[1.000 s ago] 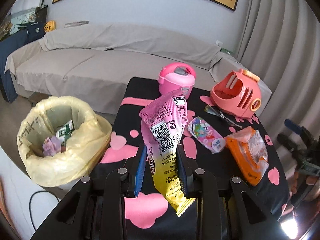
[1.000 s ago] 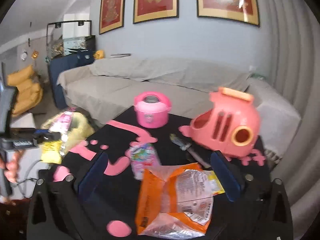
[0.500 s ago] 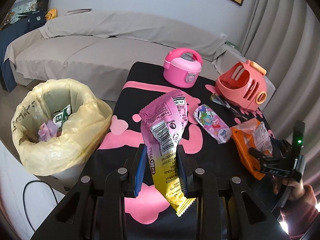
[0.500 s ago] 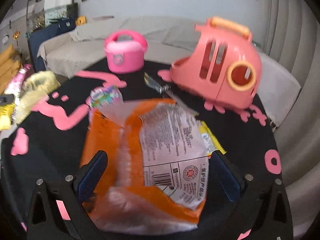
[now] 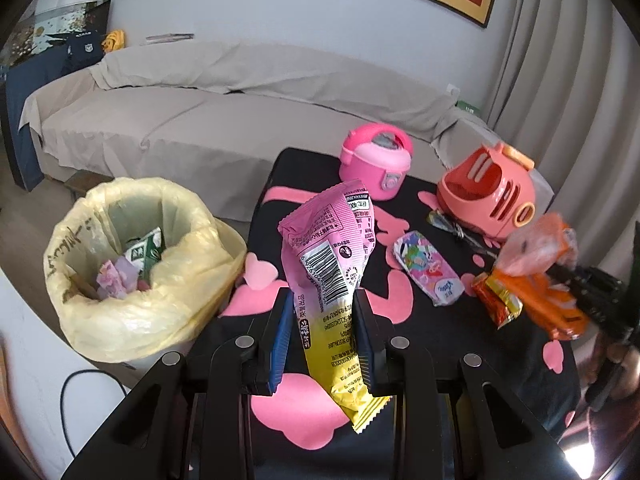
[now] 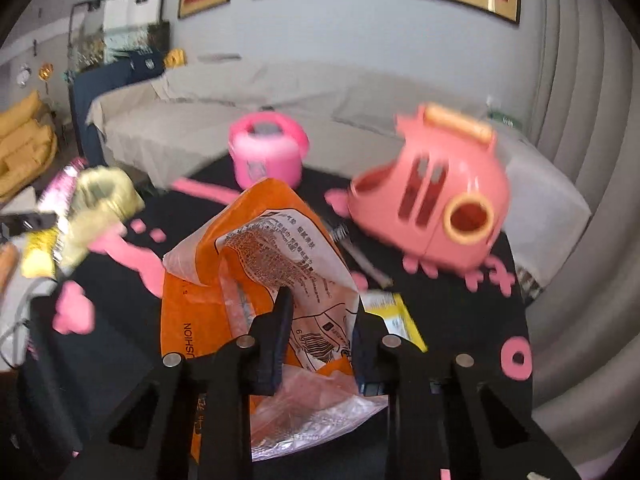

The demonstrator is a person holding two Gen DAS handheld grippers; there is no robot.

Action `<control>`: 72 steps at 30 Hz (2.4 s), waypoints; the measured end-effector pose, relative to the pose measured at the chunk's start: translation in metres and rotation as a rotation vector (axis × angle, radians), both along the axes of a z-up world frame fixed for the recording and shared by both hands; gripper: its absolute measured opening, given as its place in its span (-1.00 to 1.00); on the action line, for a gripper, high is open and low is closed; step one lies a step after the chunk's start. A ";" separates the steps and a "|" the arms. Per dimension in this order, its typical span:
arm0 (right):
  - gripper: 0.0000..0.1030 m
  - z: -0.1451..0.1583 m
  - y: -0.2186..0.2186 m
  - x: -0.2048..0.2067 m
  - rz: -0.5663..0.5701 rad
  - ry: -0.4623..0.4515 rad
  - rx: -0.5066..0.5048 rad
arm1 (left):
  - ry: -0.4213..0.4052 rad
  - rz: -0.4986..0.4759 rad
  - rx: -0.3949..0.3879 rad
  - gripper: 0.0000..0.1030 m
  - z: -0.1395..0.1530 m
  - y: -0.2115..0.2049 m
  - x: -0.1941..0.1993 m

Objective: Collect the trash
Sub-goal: 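Lift the pink-yellow snack bag and the orange bag off the table with both tools, then drop the pink-yellow snack bag into the trash bag by opening the left tool, then lower the orange bag into the trash bag and open the right tool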

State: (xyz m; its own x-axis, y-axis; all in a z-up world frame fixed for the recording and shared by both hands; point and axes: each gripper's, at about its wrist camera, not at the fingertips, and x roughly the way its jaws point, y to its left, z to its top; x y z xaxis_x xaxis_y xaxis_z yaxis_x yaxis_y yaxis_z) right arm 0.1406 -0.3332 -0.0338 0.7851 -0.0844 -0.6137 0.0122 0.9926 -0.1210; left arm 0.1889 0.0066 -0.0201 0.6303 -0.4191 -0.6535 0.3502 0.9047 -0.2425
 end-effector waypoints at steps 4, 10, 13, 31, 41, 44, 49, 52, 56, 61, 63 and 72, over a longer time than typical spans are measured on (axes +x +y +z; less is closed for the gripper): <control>-0.55 0.039 0.000 -0.003 0.042 -0.041 0.115 | -0.027 0.012 -0.011 -0.41 0.013 0.010 -0.003; -0.55 0.075 0.021 -0.001 0.065 -0.097 0.098 | -0.087 0.044 -0.015 -0.41 0.033 0.031 -0.010; -0.55 0.084 0.045 0.006 0.102 -0.112 0.081 | -0.105 0.080 -0.012 -0.41 0.038 0.050 -0.010; -0.53 0.032 0.198 0.114 0.349 -0.009 0.053 | 0.029 0.332 0.074 -0.41 -0.025 0.188 0.088; -0.52 -0.010 0.215 0.173 0.357 0.075 -0.007 | 0.142 0.260 -0.043 0.35 -0.075 0.169 0.156; -0.52 -0.019 0.219 0.187 0.355 0.098 -0.014 | 0.158 0.273 -0.056 0.35 -0.076 0.179 0.160; -0.51 -0.029 0.251 0.211 0.392 0.120 -0.029 | 0.104 0.410 -0.082 0.44 -0.056 0.226 0.149; -0.51 -0.032 0.287 0.225 0.442 0.119 -0.046 | 0.066 0.488 -0.051 0.49 -0.045 0.248 0.138; -0.49 -0.043 0.345 0.248 0.510 0.130 -0.060 | 0.030 0.543 -0.035 0.55 -0.038 0.271 0.120; -0.49 -0.086 0.415 0.276 0.551 0.219 -0.141 | 0.017 0.574 -0.040 0.60 -0.041 0.291 0.101; -0.49 -0.105 0.434 0.279 0.595 0.319 -0.161 | 0.029 0.580 -0.054 0.61 -0.047 0.298 0.097; 0.11 -0.114 0.430 0.269 0.649 0.401 -0.142 | 0.053 0.597 -0.107 0.61 -0.058 0.310 0.089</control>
State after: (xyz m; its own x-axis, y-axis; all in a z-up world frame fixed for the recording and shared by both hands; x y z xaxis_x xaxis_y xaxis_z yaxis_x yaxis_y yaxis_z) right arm 0.4100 0.0972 -0.1483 0.4244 0.2174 -0.8790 -0.6380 0.7606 -0.1200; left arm 0.2777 0.3162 -0.0781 0.7441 -0.0689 -0.6645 -0.2250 0.9107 -0.3463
